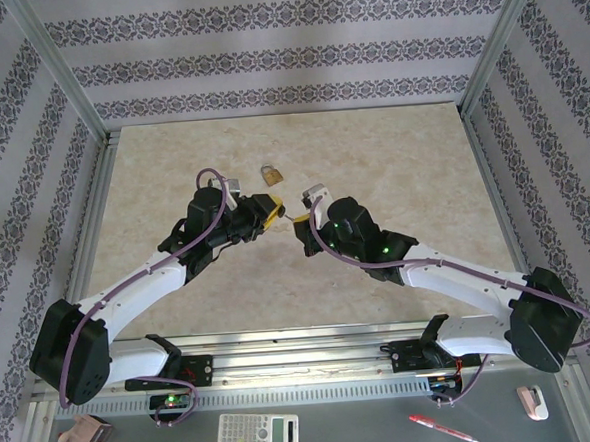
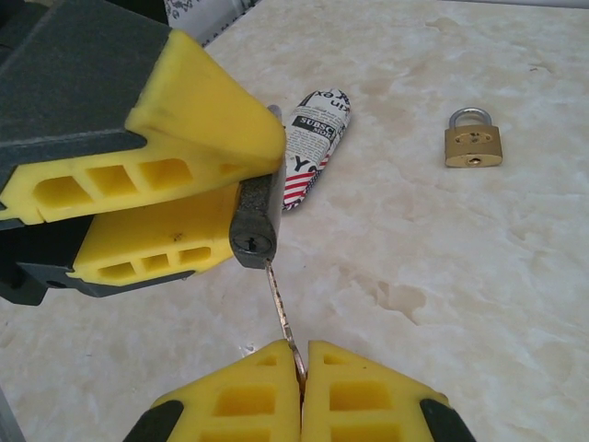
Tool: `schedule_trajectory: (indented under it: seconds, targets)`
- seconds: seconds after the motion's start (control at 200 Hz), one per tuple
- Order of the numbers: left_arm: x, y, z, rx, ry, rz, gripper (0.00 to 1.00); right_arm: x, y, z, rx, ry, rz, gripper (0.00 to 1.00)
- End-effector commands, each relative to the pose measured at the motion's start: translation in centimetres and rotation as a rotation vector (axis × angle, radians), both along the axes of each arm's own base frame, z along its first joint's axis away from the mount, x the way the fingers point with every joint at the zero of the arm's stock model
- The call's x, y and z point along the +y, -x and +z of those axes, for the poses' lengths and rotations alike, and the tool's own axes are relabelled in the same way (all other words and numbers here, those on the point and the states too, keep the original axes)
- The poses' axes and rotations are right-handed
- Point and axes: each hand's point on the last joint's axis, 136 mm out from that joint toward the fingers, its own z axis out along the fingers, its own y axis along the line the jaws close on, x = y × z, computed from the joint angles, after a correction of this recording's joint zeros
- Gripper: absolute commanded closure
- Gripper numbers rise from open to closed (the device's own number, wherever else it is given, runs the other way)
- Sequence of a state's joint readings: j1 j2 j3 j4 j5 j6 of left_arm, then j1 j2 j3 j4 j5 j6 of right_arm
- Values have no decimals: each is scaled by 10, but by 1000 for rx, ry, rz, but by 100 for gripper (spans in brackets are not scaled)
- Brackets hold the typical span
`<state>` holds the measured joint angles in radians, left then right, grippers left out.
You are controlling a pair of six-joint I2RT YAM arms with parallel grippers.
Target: Unlock with the key
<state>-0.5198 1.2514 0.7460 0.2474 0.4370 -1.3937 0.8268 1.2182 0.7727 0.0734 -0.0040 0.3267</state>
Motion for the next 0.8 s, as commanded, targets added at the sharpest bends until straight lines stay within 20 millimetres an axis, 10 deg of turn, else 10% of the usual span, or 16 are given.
schedule_trajectory:
  seconds: [0.0, 0.799]
  targets:
    - [-4, 3, 11, -28, 29, -8, 100, 8, -7, 21, -32, -55, 7, 100]
    - [-9, 3, -5, -6, 5, -11, 100, 12, -13, 20, -10, -77, 5, 100]
